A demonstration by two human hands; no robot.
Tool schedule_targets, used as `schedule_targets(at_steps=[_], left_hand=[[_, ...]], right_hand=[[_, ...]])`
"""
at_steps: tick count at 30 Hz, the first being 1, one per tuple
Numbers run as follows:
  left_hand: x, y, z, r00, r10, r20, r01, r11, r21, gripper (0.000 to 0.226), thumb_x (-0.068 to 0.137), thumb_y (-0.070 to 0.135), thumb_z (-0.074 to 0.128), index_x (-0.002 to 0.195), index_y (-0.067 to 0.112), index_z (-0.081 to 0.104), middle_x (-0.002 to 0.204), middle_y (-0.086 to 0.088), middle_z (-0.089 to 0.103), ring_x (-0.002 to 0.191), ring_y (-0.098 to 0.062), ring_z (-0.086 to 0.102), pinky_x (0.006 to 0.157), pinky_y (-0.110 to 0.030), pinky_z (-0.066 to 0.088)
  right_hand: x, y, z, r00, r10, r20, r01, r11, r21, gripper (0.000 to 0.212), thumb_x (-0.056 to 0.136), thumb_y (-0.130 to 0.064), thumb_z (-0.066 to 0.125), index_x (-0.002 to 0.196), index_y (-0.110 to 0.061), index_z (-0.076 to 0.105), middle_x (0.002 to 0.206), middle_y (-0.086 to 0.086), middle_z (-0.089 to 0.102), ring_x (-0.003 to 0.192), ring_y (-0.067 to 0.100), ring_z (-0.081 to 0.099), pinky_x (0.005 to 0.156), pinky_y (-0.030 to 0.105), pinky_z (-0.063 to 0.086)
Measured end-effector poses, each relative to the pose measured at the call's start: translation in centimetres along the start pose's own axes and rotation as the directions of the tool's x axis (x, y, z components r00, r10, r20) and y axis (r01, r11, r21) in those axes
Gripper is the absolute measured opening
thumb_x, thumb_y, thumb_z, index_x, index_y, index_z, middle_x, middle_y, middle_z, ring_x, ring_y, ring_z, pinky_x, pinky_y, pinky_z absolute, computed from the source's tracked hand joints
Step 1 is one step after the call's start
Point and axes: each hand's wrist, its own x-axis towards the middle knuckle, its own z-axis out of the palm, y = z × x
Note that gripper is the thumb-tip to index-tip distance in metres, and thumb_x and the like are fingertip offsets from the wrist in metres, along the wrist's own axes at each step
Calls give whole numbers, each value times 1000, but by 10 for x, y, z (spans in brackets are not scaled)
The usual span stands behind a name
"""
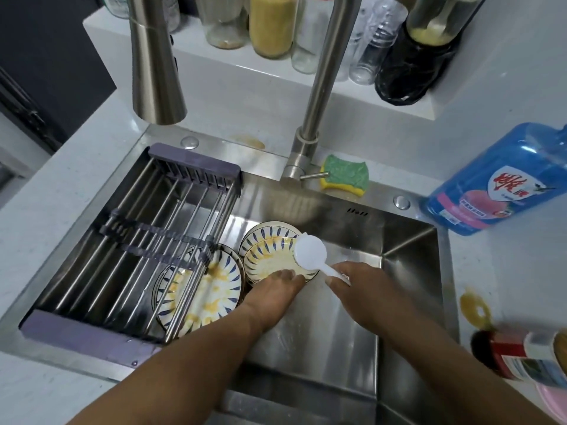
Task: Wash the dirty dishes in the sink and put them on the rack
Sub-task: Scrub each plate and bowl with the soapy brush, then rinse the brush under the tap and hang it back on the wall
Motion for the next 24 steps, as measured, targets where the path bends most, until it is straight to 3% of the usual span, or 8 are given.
schedule_targets(at_steps=[3,7,12,16,20,24], left_hand=[[5,-2,8,1000,4,-24,-4,1000,12,35,102,10,45,137,12,47,140,-15,48,130,-32,46,105,-40,42],[11,-5,25,1000,-4,-25,4,1000,2,49,97,7,56,142,15,37,148,-15,37,136,-32,38,110,-42,42],[13,-6,42,999,-53,14,52,996,76,62,95,-1,56,150,10,29,164,-22,17,153,-39,13,126,-47,17],[16,-12,51,995,-90,35,87,993,76,62,95,-4,54,149,11,28,167,-20,6,156,-39,3,127,-48,12],[17,-18,52,992,-115,52,111,991,70,63,97,-4,51,153,11,25,168,-20,1,156,-37,-2,128,-44,10],[19,-18,35,985,-153,79,147,986,75,59,100,7,51,154,7,27,166,-23,10,155,-39,7,127,-41,10]], right_hand=[[4,0,5,1000,4,0,-4,998,56,20,95,-39,58,109,-28,66,94,-8,67,85,17,63,81,41,56],[12,1,17,1000,10,-7,-9,995,104,10,93,-34,58,101,-31,64,85,-9,65,77,15,63,75,40,57],[21,9,33,999,40,-13,-38,992,117,12,96,-36,52,96,-28,62,81,-7,66,74,17,64,73,42,58],[30,17,48,997,71,1,-70,977,199,14,97,-40,51,97,-30,61,85,-6,68,77,18,66,77,44,58],[34,22,61,997,79,14,-80,959,273,17,102,-38,48,101,-29,62,91,-4,68,80,18,67,79,42,58],[33,20,66,996,64,54,-81,907,414,16,103,-29,48,98,-29,63,83,-1,70,74,18,68,69,36,55]])
